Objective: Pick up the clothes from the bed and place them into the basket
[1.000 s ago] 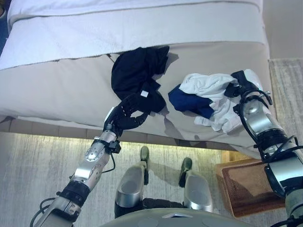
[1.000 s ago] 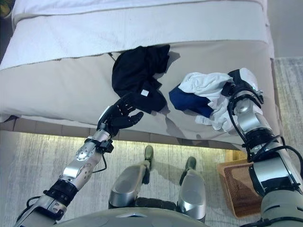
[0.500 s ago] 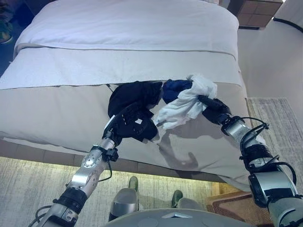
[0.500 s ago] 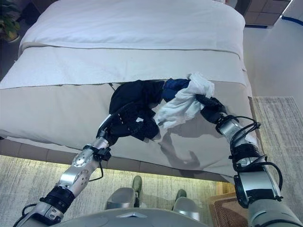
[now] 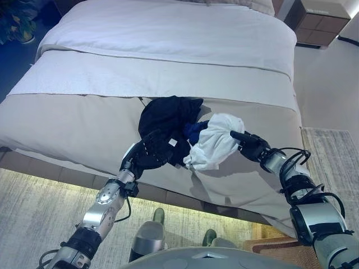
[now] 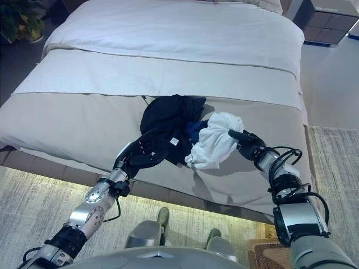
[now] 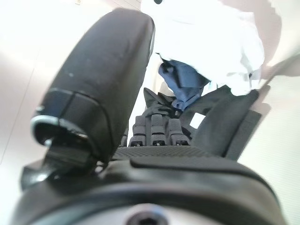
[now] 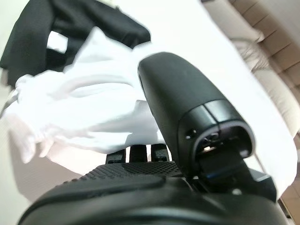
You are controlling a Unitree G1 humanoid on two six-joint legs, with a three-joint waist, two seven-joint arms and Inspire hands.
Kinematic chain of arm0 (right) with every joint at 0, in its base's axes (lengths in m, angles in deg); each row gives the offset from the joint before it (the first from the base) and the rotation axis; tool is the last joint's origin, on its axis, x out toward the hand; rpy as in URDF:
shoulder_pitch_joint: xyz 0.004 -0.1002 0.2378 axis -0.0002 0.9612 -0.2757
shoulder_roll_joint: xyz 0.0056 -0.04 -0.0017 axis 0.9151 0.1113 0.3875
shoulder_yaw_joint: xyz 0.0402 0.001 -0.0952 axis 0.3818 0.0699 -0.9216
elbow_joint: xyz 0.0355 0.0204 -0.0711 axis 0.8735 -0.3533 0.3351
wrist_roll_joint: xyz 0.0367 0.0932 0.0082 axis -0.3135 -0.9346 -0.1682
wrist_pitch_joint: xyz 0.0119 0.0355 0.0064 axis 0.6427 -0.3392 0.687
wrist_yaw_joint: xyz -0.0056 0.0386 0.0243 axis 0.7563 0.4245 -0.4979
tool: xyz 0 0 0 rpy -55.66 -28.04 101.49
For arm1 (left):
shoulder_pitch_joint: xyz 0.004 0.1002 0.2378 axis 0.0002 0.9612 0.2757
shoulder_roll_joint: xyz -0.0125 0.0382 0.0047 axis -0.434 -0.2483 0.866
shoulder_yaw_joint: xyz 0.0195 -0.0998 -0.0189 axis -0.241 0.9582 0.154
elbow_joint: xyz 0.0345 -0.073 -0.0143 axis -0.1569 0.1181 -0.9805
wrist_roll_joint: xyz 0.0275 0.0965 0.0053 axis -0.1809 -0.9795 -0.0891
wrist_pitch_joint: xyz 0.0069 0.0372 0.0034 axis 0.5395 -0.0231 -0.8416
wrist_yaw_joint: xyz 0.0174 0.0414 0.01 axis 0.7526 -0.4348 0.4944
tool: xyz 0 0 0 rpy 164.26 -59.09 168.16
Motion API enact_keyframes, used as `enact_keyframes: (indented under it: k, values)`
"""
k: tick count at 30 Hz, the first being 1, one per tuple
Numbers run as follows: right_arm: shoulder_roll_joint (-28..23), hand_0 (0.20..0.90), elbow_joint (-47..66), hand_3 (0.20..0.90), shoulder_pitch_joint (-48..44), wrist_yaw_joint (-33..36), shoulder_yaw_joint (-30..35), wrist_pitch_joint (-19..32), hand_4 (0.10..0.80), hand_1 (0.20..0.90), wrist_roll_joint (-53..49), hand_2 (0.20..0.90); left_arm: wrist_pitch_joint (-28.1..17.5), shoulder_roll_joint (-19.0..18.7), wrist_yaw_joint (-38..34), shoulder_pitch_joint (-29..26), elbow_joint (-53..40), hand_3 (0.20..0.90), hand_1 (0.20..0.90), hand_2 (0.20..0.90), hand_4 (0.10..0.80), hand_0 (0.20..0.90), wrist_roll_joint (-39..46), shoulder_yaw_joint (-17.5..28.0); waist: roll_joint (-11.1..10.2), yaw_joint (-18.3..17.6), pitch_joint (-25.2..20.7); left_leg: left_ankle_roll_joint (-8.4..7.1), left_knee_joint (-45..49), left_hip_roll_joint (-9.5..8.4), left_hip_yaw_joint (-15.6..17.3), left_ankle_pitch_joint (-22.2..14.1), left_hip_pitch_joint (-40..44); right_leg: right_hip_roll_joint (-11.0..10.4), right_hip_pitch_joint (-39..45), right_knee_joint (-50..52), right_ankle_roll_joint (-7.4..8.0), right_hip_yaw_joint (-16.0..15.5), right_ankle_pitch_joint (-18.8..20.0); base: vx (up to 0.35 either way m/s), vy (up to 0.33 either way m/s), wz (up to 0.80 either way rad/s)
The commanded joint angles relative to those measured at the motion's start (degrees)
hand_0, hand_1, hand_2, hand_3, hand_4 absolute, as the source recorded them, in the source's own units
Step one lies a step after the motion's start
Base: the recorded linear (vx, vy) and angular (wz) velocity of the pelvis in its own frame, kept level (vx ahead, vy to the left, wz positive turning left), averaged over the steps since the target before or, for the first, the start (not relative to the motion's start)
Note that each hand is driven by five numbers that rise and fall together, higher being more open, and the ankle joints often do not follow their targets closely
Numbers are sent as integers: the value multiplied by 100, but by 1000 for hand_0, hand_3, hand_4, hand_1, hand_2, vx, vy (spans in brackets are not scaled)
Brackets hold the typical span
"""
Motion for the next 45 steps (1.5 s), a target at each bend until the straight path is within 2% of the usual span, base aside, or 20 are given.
enact_keyframes:
  k: [1,9,19,20,21,22,23,24,25,30,35,45]
  values:
    - [-459,900,110,900,-547,-247,-159,452,800,900,-32,900,-439,2,84,-149,-163,900,900,900,800,900,-61,-36,12,3,-506,39,146,0,25,-633,-17,14,-352,35,-89,137,235,-18,1,-4]
    - [-581,900,103,900,-527,-173,-162,557,800,900,279,900,-457,21,154,-130,-163,900,900,900,800,900,-61,-23,-7,-34,-498,32,154,15,60,-658,10,32,-316,7,-100,180,221,2,0,-4]
    - [-858,900,301,900,-650,628,-423,899,800,900,1896,900,-517,50,-43,-84,-209,900,900,900,800,900,-55,-108,-2,-89,-464,30,129,32,97,-634,16,32,-331,-5,-97,217,239,0,0,0]
    - [-886,618,351,571,-672,733,-463,937,471,618,2033,618,-528,55,-71,-75,-224,900,900,900,800,900,-55,-117,1,-94,-459,28,122,35,101,-630,14,31,-333,-9,-97,218,240,0,0,0]
    - [-896,589,385,538,-677,805,-472,953,438,589,2087,589,-532,58,-87,-73,-234,900,900,900,800,900,-57,-121,4,-97,-455,27,118,36,100,-629,14,30,-336,-8,-96,220,240,0,0,0]
    - [-895,434,457,356,-690,910,-485,979,256,434,2069,434,-529,62,-111,-76,-261,900,900,900,800,900,-58,-123,9,-97,-451,25,121,37,98,-629,1,25,-349,-3,-93,218,240,-30,21,-1]
    - [-890,387,510,302,-703,949,-492,965,202,387,2002,387,-540,63,-111,-72,-263,900,900,900,800,900,-54,-122,13,-96,-446,24,124,39,99,-628,-5,19,-355,1,-93,212,239,-33,20,-1]
    - [-882,314,542,216,-715,955,-490,960,116,314,1985,314,-552,63,-110,-72,-258,900,900,900,800,900,-47,-124,15,-96,-443,23,130,40,99,-629,-9,15,-360,8,-94,207,236,0,0,0]
    - [-877,300,543,200,-731,933,-478,1000,100,300,1945,300,-559,70,-108,-87,-238,900,900,900,800,900,-41,-123,15,-95,-441,18,140,42,101,-635,-15,7,-361,15,-94,201,228,0,0,0]
    - [-889,300,709,200,-658,1105,-416,1186,100,300,1910,300,-530,74,-89,-28,-315,900,900,900,800,900,-53,-87,12,-101,-441,13,146,47,107,-645,-20,4,-359,15,-96,194,222,0,0,0]
    - [-884,300,822,200,-587,825,-354,1252,100,300,1586,300,-550,72,-27,31,-291,900,900,900,800,900,-59,-57,0,-124,-467,11,134,49,124,-653,12,6,-339,3,-98,203,219,0,0,0]
    - [-870,300,814,200,-476,515,-375,1315,100,300,1569,300,-554,76,-17,43,-244,900,900,900,800,900,-80,-58,-17,-145,-503,20,136,49,147,-669,34,-3,-328,-1,-93,222,220,0,0,0]
